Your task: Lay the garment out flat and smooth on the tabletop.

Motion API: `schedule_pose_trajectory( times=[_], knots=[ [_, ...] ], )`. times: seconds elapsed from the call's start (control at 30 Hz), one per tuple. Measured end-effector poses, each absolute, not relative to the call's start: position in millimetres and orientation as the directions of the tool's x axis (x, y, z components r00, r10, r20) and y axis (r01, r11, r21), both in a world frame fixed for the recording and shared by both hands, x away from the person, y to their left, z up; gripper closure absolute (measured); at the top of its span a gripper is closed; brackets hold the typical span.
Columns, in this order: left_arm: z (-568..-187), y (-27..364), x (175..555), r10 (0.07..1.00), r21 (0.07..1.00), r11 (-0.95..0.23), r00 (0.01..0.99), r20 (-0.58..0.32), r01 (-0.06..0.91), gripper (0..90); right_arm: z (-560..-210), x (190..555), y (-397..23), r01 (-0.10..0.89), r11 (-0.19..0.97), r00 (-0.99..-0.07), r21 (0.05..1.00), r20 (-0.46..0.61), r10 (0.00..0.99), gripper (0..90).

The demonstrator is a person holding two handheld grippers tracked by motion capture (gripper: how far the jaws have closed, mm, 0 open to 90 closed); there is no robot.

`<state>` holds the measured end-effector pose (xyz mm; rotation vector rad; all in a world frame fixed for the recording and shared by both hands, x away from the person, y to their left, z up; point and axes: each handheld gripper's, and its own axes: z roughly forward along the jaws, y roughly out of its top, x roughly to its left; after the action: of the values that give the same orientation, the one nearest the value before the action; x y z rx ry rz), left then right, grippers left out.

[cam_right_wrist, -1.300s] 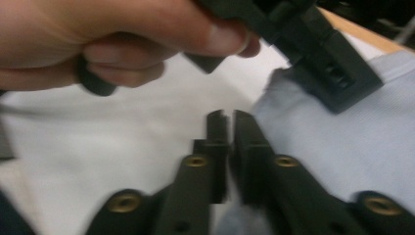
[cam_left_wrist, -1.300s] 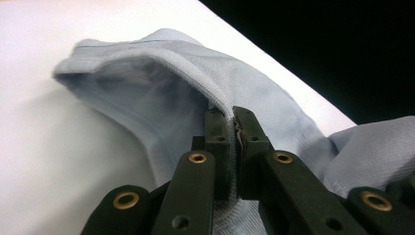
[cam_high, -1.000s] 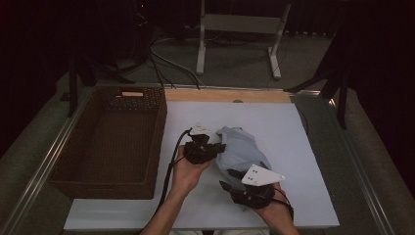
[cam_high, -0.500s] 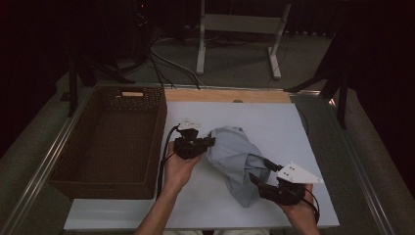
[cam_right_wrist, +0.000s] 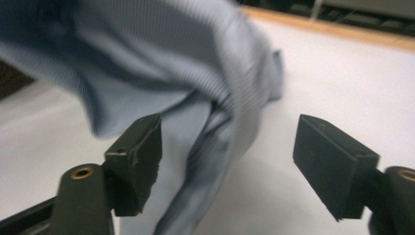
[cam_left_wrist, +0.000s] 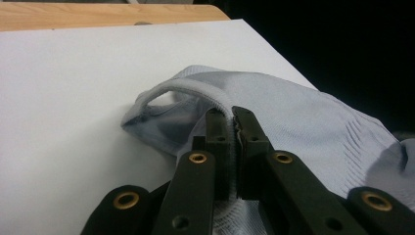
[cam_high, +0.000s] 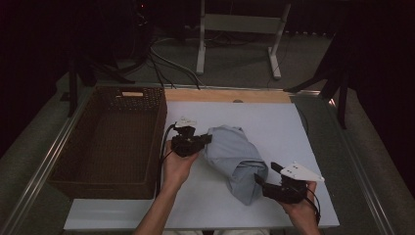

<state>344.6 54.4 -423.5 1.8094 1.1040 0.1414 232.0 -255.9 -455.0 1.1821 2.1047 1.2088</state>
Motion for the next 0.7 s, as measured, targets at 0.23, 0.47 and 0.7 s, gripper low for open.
schedule_pose_trajectory(
  times=[0.23,0.47,0.7],
  knots=[
    [-422,58,345,0.736,0.782,-0.102,0.576,-0.356,0.615,88.5,-469,246,-244,0.522,0.318,-0.591,0.792,0.067,0.804,72.4],
    [-422,60,344,0.739,0.787,-0.112,0.580,-0.342,0.607,88.6,-464,256,-248,0.517,0.350,-0.556,0.781,-0.005,0.831,85.3],
    [-423,57,343,0.732,0.788,-0.126,0.593,-0.336,0.602,88.6,-452,266,-268,0.492,0.347,-0.451,0.799,-0.107,0.886,87.1]
  ],
)
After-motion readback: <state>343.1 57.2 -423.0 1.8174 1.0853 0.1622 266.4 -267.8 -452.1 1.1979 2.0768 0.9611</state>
